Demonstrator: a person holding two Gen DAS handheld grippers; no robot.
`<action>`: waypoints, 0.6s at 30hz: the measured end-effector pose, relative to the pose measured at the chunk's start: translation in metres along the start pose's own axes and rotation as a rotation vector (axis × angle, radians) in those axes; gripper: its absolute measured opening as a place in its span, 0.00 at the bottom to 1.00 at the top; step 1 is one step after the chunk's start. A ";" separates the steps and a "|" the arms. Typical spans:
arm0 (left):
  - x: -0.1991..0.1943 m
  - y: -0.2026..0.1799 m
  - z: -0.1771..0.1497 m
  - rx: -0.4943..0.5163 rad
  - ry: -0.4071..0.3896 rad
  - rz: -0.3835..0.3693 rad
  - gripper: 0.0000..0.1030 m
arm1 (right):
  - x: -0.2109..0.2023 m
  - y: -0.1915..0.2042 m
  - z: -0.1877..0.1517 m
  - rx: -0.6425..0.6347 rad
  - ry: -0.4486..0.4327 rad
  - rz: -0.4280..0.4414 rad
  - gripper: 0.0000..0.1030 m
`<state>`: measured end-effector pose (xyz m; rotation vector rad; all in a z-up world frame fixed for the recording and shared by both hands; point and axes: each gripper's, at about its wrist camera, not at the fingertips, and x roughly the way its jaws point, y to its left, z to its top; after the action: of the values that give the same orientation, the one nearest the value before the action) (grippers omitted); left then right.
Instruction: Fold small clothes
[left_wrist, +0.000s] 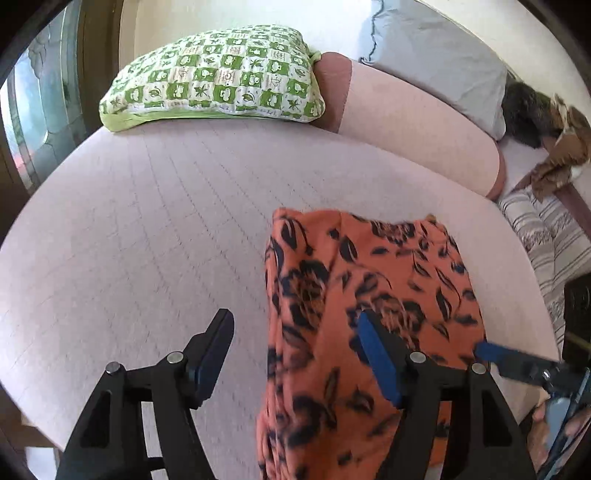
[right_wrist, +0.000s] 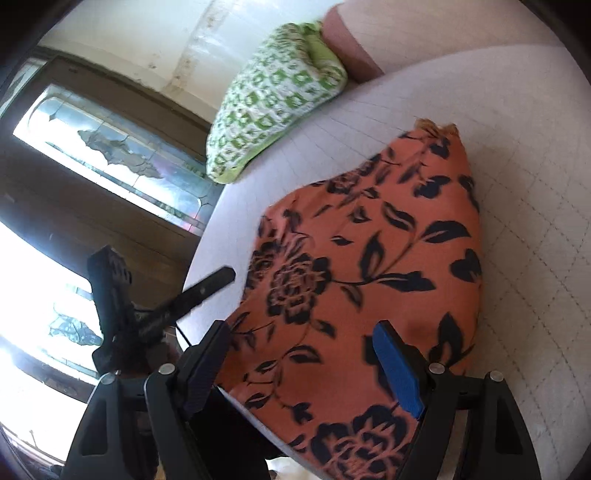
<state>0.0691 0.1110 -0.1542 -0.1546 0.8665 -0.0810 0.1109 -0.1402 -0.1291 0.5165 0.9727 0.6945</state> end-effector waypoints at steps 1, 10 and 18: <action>0.000 -0.001 -0.003 0.005 0.006 0.014 0.68 | 0.006 -0.002 0.000 0.003 0.012 -0.016 0.81; -0.008 0.004 -0.013 -0.005 0.029 0.058 0.68 | 0.007 0.008 0.015 0.009 -0.026 -0.071 0.82; -0.009 0.007 -0.018 0.005 0.044 0.063 0.68 | -0.002 -0.005 0.020 0.081 -0.063 -0.066 0.86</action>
<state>0.0498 0.1171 -0.1599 -0.1208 0.9142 -0.0275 0.1290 -0.1467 -0.1222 0.5714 0.9570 0.5779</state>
